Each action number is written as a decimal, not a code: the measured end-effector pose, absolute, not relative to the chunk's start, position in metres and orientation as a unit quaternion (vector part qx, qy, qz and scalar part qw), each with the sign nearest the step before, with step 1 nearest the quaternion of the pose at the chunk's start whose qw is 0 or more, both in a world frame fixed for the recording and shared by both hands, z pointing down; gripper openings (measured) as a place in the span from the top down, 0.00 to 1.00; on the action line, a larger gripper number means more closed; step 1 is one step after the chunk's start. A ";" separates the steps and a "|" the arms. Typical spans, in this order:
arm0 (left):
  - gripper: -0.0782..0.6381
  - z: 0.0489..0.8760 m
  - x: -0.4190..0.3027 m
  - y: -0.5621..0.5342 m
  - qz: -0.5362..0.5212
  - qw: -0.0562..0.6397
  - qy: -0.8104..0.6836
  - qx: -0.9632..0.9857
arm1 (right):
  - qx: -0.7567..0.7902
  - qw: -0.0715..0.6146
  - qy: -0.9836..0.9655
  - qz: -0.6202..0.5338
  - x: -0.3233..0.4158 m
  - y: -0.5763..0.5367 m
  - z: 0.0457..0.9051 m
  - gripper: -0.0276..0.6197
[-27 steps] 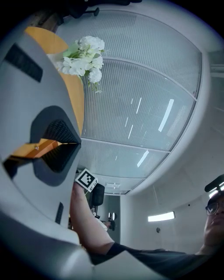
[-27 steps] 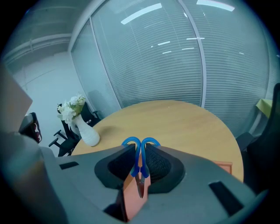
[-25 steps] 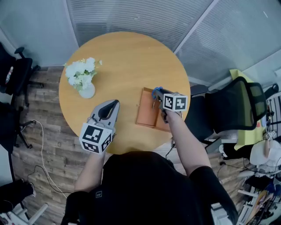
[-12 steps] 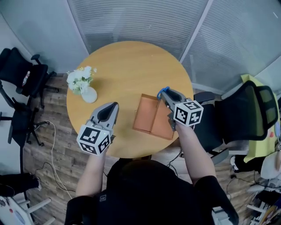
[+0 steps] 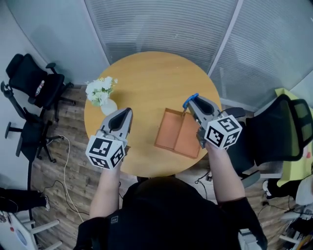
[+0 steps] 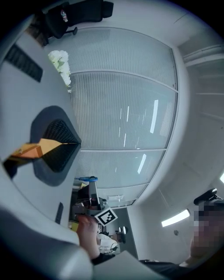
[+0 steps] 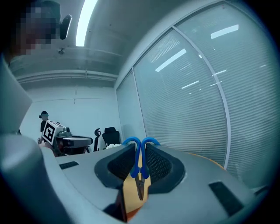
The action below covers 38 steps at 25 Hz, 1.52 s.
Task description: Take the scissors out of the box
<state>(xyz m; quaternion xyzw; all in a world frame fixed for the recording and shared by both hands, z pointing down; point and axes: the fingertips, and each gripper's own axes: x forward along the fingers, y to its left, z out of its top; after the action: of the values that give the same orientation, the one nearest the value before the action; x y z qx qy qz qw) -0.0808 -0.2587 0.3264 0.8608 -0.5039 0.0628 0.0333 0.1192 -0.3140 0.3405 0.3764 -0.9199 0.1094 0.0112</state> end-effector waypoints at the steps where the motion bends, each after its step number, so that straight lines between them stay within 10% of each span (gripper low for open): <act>1: 0.87 0.323 -0.083 -0.258 0.064 0.029 -0.502 0.862 | 0.376 0.004 -0.921 0.105 0.118 -0.311 0.333 0.82; 38: 0.87 0.306 -0.132 -0.253 0.067 -0.001 -0.498 0.864 | 0.385 -0.064 -0.920 0.031 0.096 -0.266 0.283 0.83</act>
<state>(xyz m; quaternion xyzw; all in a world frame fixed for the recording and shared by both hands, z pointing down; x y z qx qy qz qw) -0.1322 -0.2526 0.3061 0.8643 -0.4984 0.0671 -0.0005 0.0962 -0.2655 0.2828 0.3850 -0.9202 0.0314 -0.0641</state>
